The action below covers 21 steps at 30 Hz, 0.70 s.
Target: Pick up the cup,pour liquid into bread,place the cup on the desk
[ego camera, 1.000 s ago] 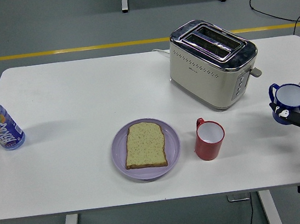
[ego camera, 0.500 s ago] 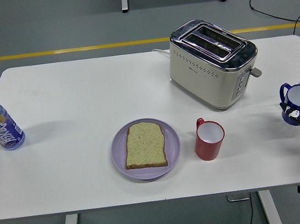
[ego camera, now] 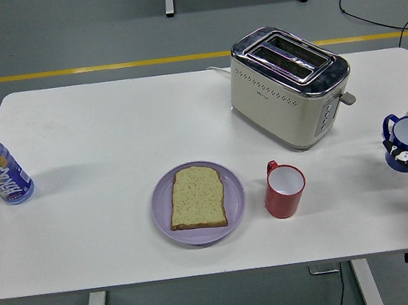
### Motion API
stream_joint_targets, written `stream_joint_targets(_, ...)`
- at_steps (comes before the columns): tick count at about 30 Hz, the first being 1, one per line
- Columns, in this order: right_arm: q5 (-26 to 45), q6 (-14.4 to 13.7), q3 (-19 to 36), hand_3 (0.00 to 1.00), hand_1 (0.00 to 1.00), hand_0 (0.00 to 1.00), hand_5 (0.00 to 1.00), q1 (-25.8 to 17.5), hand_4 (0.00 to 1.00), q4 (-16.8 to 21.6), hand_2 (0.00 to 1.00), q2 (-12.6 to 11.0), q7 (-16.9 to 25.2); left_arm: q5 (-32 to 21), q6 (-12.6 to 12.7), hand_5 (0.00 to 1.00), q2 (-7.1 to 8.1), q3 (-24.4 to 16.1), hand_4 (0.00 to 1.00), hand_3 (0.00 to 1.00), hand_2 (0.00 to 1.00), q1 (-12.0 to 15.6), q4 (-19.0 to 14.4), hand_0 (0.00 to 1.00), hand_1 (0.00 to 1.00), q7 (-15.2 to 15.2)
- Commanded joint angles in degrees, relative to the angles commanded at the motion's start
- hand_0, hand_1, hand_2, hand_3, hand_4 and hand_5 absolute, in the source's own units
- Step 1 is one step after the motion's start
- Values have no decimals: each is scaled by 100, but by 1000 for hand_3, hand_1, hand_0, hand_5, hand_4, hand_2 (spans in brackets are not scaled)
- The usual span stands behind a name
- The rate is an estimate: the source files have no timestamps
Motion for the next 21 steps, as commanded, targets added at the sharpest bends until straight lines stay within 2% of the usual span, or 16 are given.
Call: stream_joint_targets(21, 11, -36, 11, 558, 431, 489, 2, 36, 631, -1, 544, 19, 39, 0, -7, 998, -17, -11, 396, 611, 773, -15, 4, 690, 756, 3)
